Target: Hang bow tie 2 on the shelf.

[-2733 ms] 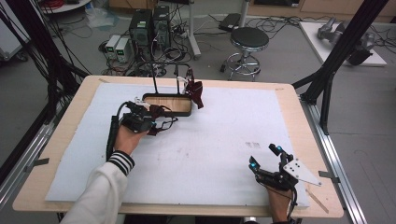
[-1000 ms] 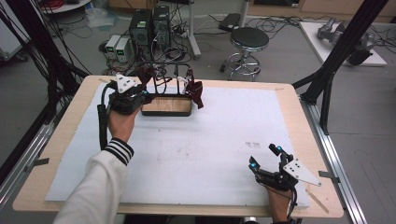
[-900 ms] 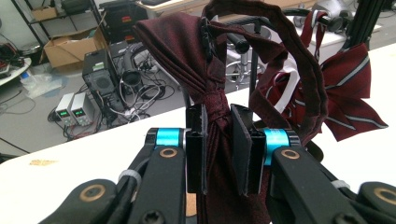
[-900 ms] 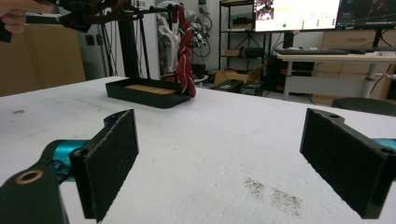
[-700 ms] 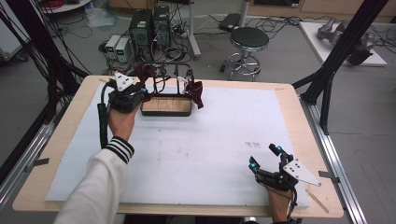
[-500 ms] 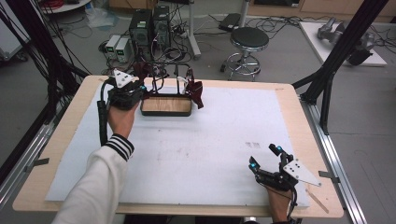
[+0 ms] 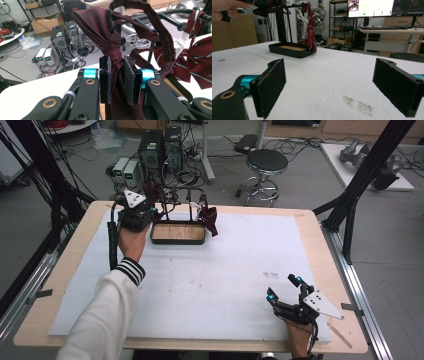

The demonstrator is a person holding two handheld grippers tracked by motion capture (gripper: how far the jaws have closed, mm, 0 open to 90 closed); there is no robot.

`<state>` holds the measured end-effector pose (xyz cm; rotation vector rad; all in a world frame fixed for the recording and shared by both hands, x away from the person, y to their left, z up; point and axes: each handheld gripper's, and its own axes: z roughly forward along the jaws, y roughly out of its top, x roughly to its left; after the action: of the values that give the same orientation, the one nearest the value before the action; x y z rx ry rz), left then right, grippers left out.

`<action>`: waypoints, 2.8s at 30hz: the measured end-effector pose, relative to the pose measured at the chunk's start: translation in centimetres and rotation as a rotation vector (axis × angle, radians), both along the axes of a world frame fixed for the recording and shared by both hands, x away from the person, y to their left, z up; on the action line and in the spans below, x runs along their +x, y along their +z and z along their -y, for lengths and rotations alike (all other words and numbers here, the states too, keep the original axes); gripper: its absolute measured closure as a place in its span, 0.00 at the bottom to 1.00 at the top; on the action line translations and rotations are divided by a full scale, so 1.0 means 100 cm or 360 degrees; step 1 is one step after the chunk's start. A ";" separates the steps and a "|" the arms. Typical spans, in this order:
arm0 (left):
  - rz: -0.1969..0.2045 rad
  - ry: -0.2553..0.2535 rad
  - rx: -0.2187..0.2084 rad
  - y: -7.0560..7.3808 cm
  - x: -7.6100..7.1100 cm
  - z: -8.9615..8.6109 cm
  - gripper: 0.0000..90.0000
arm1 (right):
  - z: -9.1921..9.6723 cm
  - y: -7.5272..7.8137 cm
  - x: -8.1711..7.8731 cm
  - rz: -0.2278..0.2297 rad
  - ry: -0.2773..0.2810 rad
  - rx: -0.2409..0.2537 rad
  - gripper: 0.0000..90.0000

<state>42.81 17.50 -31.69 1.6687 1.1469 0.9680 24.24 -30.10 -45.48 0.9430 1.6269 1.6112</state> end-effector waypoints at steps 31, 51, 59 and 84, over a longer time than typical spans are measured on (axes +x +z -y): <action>-0.0083 0.0057 0.0041 -0.012 0.022 0.001 0.85 | 0.000 0.000 0.000 -0.0005 -0.0001 0.0005 0.12; -0.0119 0.0029 0.0052 -0.013 0.027 0.006 0.85 | 0.000 0.000 0.000 -0.0003 0.0000 0.0000 0.12; -0.0127 0.0023 0.0056 -0.014 0.025 0.006 0.84 | 0.000 0.000 0.000 -0.0003 0.0000 -0.0001 0.12; -0.0088 -0.0306 0.0027 -0.025 -0.006 -0.006 0.21 | 0.000 0.000 0.000 0.0000 0.0003 -0.0004 0.12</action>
<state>42.25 18.07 -34.15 1.7927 0.9948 0.8169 24.27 -30.07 -45.46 0.9410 1.6298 1.6099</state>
